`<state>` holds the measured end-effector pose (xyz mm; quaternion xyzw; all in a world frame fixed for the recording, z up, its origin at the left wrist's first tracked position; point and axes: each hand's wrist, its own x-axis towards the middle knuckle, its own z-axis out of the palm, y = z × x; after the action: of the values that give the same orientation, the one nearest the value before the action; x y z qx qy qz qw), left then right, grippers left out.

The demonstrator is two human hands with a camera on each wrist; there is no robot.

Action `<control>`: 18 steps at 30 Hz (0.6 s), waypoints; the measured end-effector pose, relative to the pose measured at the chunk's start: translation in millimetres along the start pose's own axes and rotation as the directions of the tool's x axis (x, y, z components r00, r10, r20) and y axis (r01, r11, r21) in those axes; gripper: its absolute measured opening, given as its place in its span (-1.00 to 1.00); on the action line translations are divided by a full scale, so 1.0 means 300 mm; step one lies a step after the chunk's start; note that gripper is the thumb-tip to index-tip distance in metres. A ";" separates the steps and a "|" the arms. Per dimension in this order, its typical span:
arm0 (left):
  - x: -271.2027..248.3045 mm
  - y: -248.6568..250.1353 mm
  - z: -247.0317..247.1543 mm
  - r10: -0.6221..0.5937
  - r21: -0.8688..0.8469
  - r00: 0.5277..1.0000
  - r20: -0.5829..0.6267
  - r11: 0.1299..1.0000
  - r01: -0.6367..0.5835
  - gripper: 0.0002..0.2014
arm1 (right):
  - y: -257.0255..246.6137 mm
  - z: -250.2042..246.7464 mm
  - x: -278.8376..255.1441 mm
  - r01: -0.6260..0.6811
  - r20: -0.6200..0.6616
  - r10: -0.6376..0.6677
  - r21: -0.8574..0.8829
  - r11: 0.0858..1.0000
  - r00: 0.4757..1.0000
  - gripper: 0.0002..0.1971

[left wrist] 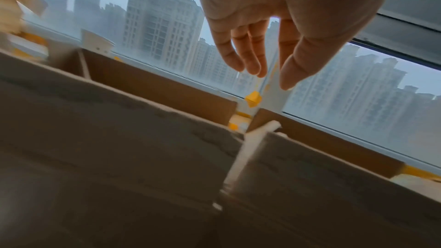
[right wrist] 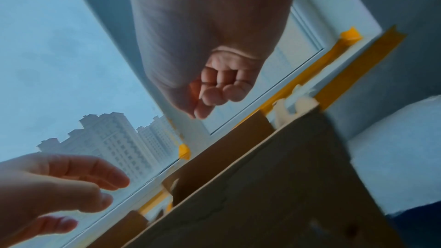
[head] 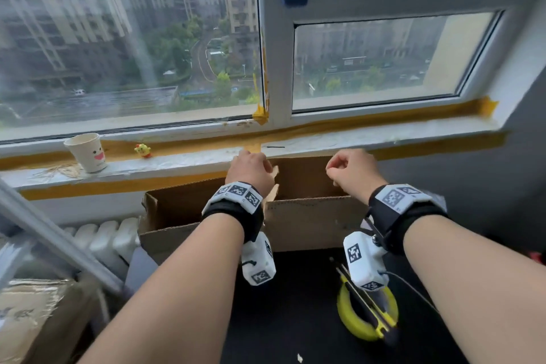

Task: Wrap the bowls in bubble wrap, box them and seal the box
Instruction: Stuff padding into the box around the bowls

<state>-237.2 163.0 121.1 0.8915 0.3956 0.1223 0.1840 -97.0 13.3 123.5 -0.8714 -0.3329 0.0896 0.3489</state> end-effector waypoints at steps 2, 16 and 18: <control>0.010 0.085 0.047 0.033 -0.029 0.999 0.031 0.999 -0.032 -0.80 | 0.070 -0.063 0.008 0.002 -0.047 -0.003 -0.003 1.000 0.999 -0.79; 0.033 0.268 0.346 -0.058 -0.035 0.998 0.018 0.998 0.059 -0.81 | 0.650 -0.060 0.062 -0.241 -0.035 0.239 -0.046 0.969 0.970 -0.91; 0.037 0.271 0.363 -0.079 0.001 0.997 -0.022 0.997 0.079 -0.79 | 0.706 -0.013 0.066 -0.264 0.046 0.269 -0.084 0.961 0.962 -0.93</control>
<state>-136.7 96.0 58.1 0.8739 0.4327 0.1243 0.1835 29.3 -89.4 -13.5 -0.9183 -0.2256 0.1475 0.2900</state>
